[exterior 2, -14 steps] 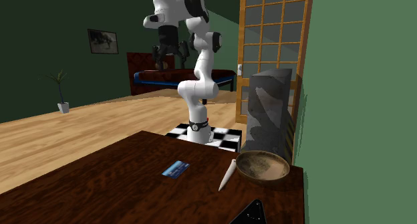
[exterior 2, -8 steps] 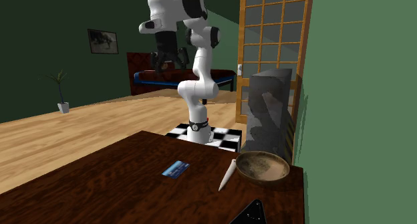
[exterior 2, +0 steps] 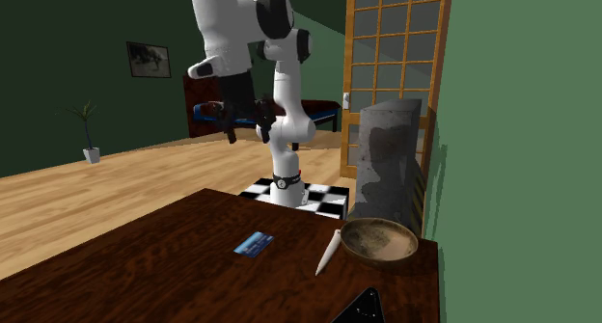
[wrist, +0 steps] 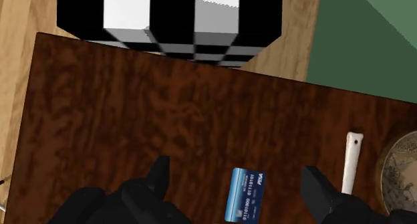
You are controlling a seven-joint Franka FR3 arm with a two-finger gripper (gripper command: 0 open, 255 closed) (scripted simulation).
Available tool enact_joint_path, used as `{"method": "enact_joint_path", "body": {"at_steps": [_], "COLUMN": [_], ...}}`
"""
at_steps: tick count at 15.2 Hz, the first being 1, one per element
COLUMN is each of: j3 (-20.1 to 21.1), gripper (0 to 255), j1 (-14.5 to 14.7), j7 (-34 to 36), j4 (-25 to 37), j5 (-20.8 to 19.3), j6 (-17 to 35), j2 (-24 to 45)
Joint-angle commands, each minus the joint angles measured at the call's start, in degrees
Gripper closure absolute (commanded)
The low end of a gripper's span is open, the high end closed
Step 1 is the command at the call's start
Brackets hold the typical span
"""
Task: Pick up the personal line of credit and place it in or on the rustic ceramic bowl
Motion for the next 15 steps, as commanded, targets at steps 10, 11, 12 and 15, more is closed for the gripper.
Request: {"method": "enact_joint_path", "body": {"at_steps": [10, 11, 12, 15], "j3": [1.6, 1.7, 1.7, 1.7], "gripper": [0, 0, 0, 0], "j1": [2.2, 2.5, 2.7, 3.2], "j7": [8.5, 9.2, 9.9, 11.0], "j4": [22.7, 25.2, 27.8, 31.0], "j5": [-0.3, -0.2, -0.1, 0.1], "j6": [-7.6, -8.6, -9.7, -10.8], "j2": [31.0, 34.0, 36.9, 41.5]}}
